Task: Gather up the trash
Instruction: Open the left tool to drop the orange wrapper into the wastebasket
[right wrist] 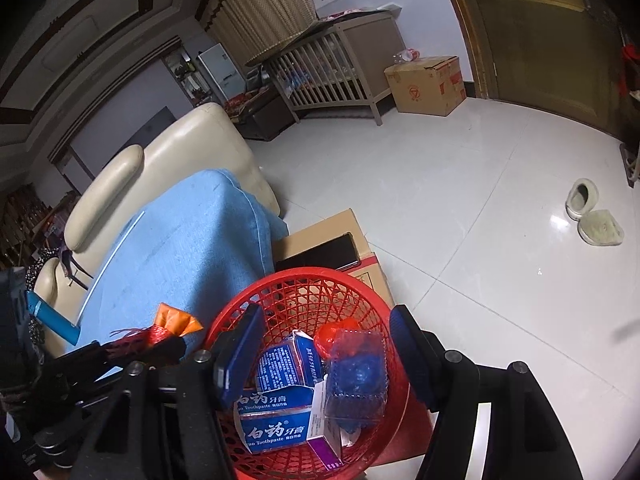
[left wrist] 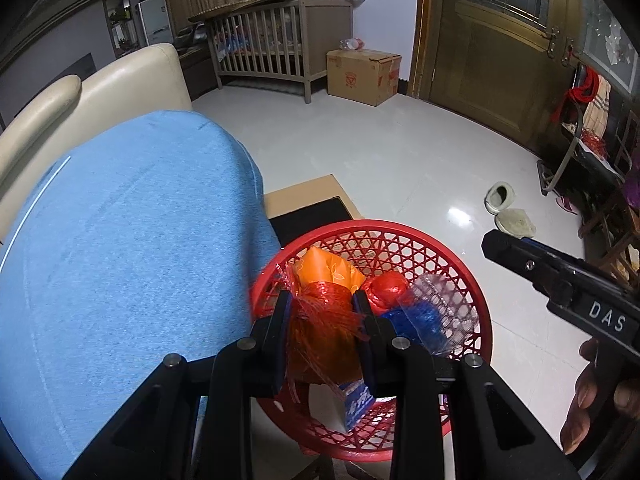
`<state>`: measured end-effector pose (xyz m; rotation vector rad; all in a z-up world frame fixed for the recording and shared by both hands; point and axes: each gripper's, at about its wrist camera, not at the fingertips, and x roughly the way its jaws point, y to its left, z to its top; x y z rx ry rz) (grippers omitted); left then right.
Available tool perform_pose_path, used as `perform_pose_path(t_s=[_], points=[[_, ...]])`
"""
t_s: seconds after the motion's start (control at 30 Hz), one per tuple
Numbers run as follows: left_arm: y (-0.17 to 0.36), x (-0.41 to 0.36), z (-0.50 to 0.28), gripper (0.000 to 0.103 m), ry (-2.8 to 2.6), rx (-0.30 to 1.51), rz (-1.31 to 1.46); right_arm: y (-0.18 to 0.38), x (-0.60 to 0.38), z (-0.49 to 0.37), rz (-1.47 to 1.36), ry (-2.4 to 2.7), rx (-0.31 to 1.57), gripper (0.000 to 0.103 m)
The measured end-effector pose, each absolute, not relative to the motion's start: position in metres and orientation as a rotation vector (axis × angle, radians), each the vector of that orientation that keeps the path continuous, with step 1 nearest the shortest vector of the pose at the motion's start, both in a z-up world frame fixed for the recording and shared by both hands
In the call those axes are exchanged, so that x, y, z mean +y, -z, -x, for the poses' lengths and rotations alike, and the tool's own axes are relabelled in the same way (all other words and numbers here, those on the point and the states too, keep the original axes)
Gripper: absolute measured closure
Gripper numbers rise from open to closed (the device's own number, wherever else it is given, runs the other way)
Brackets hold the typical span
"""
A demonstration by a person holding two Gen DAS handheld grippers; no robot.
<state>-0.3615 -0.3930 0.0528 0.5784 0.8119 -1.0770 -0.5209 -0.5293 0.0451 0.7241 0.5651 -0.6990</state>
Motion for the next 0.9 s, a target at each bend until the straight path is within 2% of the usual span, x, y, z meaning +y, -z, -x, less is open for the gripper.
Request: perform_pose_path(t_s=[0.43, 0.5, 0.57, 0.9], points=[[-0.037, -0.413, 0.366, 0.070, 1.096, 0.860, -0.609, -0.051, -0.539, 0.546, -0.768, 0.744, 0.497, 0.034], [-0.033, -0.416, 0.367, 0.064, 1.107, 0.878, -0.620, -0.053, -0.540, 0.546, -0.766, 0.744, 0.491, 0.034], [-0.028, -0.419, 0.369, 0.026, 1.102, 0.887, -0.640, -0.055, -0.539, 0.545, -0.764, 0.742, 0.489, 0.034], [-0.036, -0.407, 0.358, 0.024, 1.059, 0.852, -0.617, -0.059, -0.532, 0.543, -0.749, 0.744, 0.482, 0.034]])
